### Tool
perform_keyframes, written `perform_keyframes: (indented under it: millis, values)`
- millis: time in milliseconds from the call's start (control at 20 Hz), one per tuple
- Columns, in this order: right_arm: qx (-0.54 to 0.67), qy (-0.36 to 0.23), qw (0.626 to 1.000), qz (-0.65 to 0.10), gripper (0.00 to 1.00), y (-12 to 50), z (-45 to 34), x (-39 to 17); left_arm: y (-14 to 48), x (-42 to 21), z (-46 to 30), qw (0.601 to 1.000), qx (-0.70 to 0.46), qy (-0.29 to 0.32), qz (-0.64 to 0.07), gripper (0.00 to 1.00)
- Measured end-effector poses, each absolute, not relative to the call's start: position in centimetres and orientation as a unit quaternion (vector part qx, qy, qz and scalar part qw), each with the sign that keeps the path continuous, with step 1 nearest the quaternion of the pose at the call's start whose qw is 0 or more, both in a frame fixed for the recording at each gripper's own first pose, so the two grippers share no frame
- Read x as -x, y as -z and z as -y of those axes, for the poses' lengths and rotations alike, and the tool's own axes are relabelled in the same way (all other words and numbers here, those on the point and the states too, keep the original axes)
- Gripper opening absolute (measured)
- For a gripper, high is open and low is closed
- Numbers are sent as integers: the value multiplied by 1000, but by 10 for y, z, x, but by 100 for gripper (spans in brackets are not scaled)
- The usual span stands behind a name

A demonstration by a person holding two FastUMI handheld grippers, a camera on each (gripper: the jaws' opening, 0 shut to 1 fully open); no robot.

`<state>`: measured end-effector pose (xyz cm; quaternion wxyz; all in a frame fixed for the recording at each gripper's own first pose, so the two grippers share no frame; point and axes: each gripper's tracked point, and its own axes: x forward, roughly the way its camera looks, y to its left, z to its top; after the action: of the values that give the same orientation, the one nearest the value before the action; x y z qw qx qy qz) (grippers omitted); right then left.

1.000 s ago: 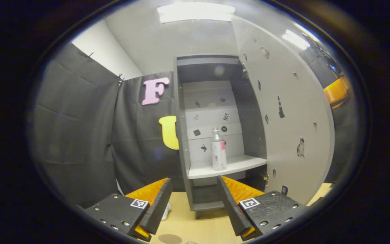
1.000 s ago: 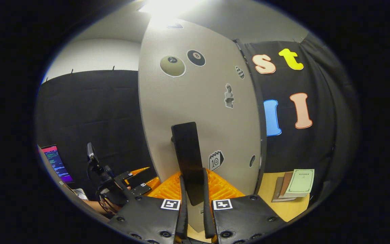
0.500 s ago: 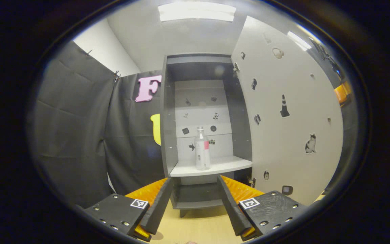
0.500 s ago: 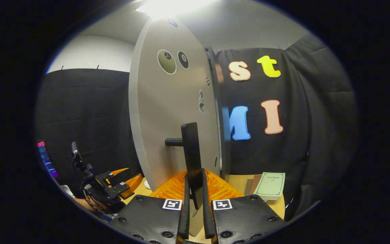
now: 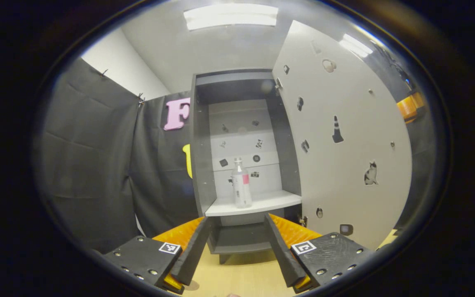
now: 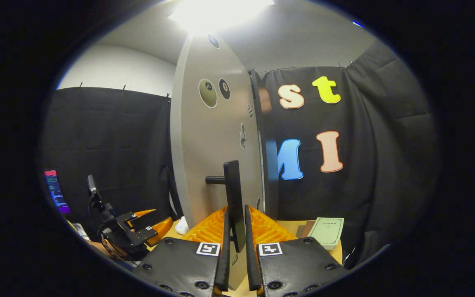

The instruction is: Open the cabinet door with the right hand, grasp the bottle in the cabinet with the left hand and place it on the coaster, then close the cabinet door with the right hand.

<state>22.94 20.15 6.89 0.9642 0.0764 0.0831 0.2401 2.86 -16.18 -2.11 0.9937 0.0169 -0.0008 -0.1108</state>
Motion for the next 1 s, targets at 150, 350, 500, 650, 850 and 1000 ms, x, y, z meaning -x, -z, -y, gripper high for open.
perform_keyframes:
  millis: [150, 350, 500, 650, 850, 1000]
  values:
    - [-58, -209, 973, -81, 20, -61, -178, -218, 17, -30, 170, 994, -10, 107, -1, 82]
    - [-61, -136, 985, -91, 20, -41, -125, -200, 1, -39, 182, 994, -23, 109, -1, 82]
    - [-48, -73, 993, -83, 97, -21, -91, -198, -12, -54, 187, 993, -31, 115, 6, 80]
    - [-50, -31, 994, -91, 98, -13, -79, -212, -22, -75, 187, 992, -29, 121, 11, 82]
    - [-57, -6, 993, -107, 98, 2, -75, -221, -38, -113, 185, 991, -9, 129, 20, 80]
    - [-46, 28, 993, -109, 98, 7, -67, -231, -47, -154, 188, 989, 16, 142, 23, 82]
